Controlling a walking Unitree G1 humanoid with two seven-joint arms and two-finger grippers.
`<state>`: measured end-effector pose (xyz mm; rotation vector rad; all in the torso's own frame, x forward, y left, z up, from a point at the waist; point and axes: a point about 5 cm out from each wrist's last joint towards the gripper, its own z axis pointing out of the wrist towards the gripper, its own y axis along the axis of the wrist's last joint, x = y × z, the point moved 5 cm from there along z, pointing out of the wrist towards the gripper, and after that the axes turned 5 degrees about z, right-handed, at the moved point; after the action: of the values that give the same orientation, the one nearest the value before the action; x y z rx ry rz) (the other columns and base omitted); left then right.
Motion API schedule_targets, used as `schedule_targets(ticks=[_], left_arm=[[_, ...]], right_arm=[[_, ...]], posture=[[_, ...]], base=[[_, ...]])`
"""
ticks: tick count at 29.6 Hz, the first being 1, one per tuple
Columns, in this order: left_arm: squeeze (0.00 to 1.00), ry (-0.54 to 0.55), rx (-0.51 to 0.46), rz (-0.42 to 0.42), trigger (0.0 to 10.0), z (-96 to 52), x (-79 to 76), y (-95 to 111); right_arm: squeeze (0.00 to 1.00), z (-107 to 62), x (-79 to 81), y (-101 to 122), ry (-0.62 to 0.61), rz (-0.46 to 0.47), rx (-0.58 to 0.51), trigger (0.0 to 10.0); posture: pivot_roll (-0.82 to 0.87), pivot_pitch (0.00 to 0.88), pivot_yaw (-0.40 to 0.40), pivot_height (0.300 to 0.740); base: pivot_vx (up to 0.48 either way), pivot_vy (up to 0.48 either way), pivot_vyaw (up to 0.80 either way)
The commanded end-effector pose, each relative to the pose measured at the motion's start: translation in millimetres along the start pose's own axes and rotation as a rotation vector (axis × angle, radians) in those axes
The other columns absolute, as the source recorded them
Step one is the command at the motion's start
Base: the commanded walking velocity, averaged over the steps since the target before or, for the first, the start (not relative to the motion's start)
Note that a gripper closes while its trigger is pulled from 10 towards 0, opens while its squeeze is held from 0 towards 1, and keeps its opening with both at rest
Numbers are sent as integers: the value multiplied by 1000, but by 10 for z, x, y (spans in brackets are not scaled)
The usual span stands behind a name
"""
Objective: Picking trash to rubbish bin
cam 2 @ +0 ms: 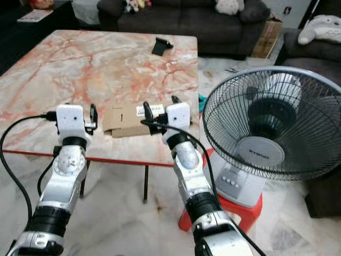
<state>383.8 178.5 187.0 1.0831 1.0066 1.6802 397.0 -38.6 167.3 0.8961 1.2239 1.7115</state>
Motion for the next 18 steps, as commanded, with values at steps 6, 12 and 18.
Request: schedule_targets(ticks=[6,12,18], left_arm=[[0,1,5,5,10000,25,37,1],[0,-24,10,-1,10000,26,-20,-4],[0,-33,13,-4,10000,27,-40,-7]], right_arm=[[0,39,78,48,22,7,-15,10000],[0,32,83,39,24,9,-12,10000],[0,27,102,23,31,12,-6,10000]], posture=[[104,106,-7,740],[100,105,-6,740],[101,102,-6,740]], base=[[277,0,0],[278,0,0],[281,0,0]])
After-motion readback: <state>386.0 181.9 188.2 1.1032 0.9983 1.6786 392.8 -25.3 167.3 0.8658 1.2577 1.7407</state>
